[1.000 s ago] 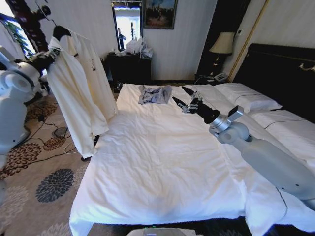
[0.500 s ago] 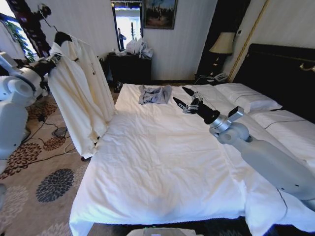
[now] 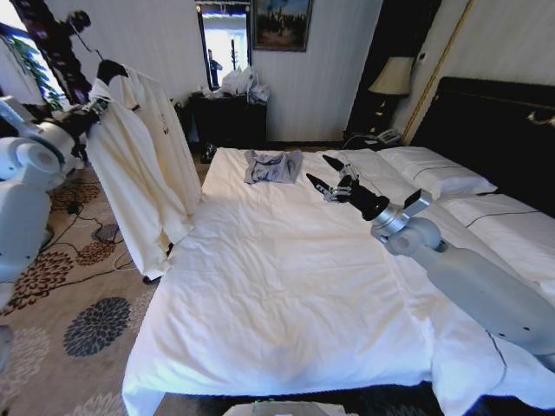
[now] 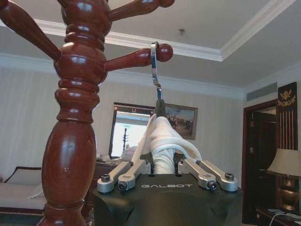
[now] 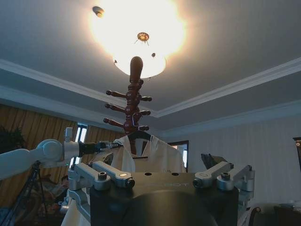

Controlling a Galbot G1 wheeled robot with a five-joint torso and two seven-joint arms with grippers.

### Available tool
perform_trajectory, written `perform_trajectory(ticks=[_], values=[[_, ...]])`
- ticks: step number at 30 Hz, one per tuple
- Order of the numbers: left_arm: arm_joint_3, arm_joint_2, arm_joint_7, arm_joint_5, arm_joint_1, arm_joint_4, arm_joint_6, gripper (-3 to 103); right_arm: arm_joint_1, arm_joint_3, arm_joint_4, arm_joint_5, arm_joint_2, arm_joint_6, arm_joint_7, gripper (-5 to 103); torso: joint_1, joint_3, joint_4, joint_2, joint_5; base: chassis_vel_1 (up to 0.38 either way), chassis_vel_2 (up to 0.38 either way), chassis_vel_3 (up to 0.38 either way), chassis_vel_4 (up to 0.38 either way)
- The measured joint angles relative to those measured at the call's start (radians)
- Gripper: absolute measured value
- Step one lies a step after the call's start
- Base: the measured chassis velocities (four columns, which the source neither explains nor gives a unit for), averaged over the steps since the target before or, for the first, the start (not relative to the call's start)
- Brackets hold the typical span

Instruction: Pick up the clothes from the bed and hang them on the clothes hanger.

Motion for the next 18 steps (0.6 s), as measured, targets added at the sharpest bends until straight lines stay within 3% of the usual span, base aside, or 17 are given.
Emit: perform_trajectory(ticks=[5,7,13,16,18], values=[[-0.007,0.008,-0.017,-0.002,0.017,-0.026,-0.008,18,-0.003,0.000,0.001,0.000,0.000,0.001,-0.001,100,0.000,0.000,0.0000,0.000,0.0000,0.000,0.000,0.000,0.000],[-0.013,0.011,-0.020,-0.004,0.026,-0.036,-0.009,28,-0.007,0.001,0.002,-0.001,0.000,0.002,-0.001,100,0.000,0.000,0.0003,0.000,0.0002,0.000,0.000,0.000,0.000],[-0.026,0.018,-0.024,-0.011,0.042,-0.053,-0.010,44,-0.014,0.005,0.006,-0.003,-0.003,0.003,-0.001,100,0.000,0.000,0.0001,0.000,0.0000,0.000,0.000,0.000,0.000],[-0.039,0.025,-0.026,-0.015,0.061,-0.079,-0.012,60,-0.017,0.009,0.011,-0.002,-0.006,0.006,0.000,100,0.000,0.000,0.0000,0.000,0.0000,0.000,0.000,0.000,0.000],[-0.043,0.027,-0.028,-0.015,0.067,-0.087,-0.014,60,-0.018,0.009,0.012,-0.002,-0.007,0.007,0.001,100,0.000,0.000,0.0000,0.000,0.0000,0.000,0.000,0.000,0.000]])
